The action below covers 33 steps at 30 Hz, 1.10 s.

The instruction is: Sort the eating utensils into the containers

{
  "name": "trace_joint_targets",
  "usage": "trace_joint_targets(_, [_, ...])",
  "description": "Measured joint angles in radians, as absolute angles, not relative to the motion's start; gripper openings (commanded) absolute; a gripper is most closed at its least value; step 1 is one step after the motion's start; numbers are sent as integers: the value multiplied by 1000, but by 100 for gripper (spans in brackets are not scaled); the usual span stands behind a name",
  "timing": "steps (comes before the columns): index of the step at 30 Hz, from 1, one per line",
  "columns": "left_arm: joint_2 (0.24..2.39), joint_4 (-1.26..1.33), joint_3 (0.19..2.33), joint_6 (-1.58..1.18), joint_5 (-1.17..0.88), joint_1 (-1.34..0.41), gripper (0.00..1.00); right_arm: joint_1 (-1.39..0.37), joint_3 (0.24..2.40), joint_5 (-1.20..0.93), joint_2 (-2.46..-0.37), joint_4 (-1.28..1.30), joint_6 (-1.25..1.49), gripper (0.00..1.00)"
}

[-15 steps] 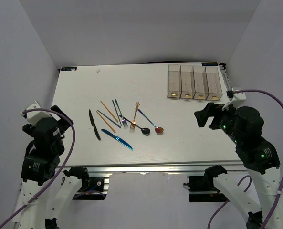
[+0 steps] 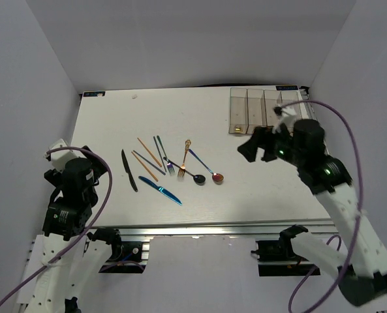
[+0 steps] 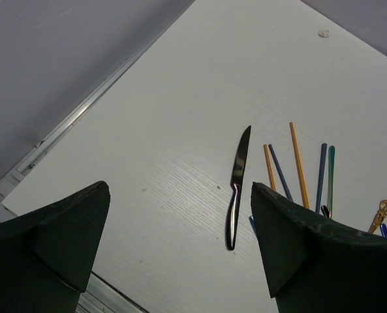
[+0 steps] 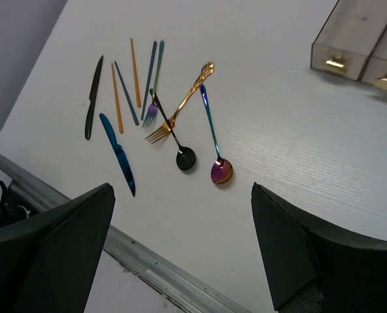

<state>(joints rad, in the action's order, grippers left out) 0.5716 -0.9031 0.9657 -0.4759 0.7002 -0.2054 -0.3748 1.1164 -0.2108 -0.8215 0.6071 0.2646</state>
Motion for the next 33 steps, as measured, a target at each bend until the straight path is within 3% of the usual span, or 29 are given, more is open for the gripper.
trace_joint_targets(7, [520, -818, 857, -523, 701, -205, 98, -613, 1224, -47, -1359, 550, 279, 88])
trace_joint_targets(9, [524, -804, 857, -535, 704, -205, 98, -663, 1234, -2, -1457, 535, 268, 81])
trace_joint_targets(13, [537, -784, 857, -544, 706, -205, 98, -701, 1271, 19, -1620, 513, 224, 57])
trace_joint_targets(17, [550, -779, 857, -547, 702, -205, 98, -700, 1358, 44, -1796, 496, 183, 49])
trace_joint_targets(27, [552, -775, 857, -547, 688, -205, 98, -696, 1378, 39, -1956, 495, 126, 39])
trace_joint_targets(30, [554, -771, 857, -547, 683, -205, 98, -696, 1370, 34, -1977, 487, 120, 32])
trace_joint_targets(33, [554, -770, 857, -547, 679, -205, 98, -696, 1364, 34, -1983, 467, 112, 17])
